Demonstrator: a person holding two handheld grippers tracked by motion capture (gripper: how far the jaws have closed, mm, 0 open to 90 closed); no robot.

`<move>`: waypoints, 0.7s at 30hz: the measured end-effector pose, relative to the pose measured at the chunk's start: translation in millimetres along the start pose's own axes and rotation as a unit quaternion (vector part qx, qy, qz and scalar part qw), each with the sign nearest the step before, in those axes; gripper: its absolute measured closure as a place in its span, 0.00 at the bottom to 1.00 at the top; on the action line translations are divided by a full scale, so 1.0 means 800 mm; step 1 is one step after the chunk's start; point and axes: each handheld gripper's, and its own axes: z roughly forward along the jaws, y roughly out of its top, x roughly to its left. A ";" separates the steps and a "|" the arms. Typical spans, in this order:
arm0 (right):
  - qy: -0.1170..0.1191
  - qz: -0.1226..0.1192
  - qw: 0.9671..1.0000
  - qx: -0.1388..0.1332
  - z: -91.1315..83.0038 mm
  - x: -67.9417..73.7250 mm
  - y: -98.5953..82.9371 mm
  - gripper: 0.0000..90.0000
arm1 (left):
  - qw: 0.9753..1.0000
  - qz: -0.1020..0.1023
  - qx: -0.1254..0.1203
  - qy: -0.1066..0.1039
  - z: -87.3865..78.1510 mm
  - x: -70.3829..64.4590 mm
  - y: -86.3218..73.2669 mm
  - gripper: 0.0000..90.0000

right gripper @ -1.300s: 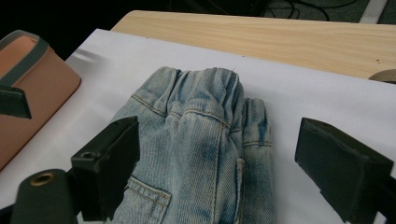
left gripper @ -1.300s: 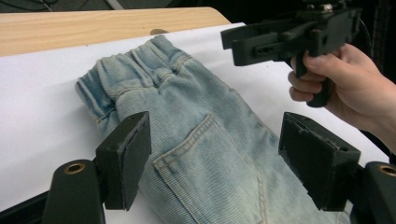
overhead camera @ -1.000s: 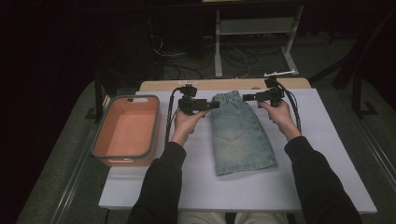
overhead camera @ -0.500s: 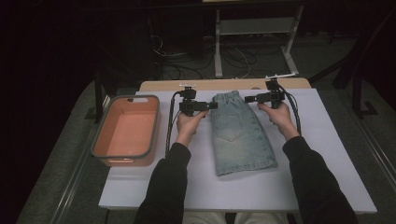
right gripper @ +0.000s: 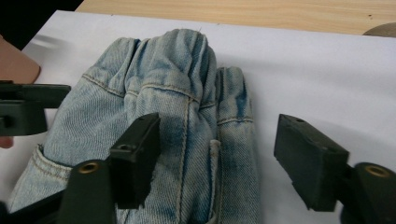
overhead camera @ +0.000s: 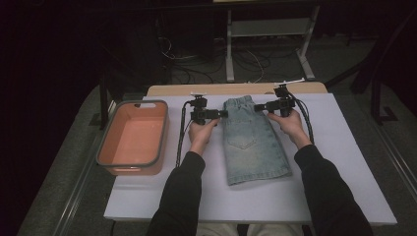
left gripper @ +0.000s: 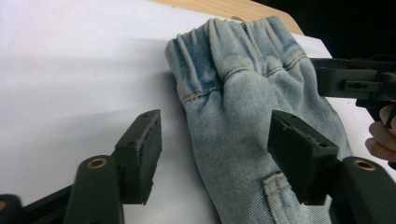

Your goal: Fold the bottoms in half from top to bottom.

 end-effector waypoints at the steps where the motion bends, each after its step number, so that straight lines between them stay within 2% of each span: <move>1: -0.003 -0.002 1.000 0.001 0.001 0.001 0.000 0.38 | 1.000 0.000 0.003 0.000 0.002 0.001 -0.001 0.41; 3: -0.012 -0.007 1.000 0.005 0.003 0.001 -0.001 0.40 | 1.000 -0.001 0.006 -0.003 0.005 0.002 -0.005 0.41; 9: -0.016 -0.004 1.000 0.018 0.010 -0.003 -0.005 0.47 | 1.000 -0.008 0.012 -0.001 0.014 0.003 -0.011 0.47; 14: -0.030 -0.005 0.999 0.035 0.016 -0.007 -0.008 0.50 | 1.000 -0.003 0.018 0.003 0.020 -0.001 -0.014 0.52; 21: -0.020 -0.012 0.999 0.040 0.020 -0.009 -0.010 0.60 | 1.000 -0.013 0.021 -0.003 0.026 -0.001 -0.018 0.62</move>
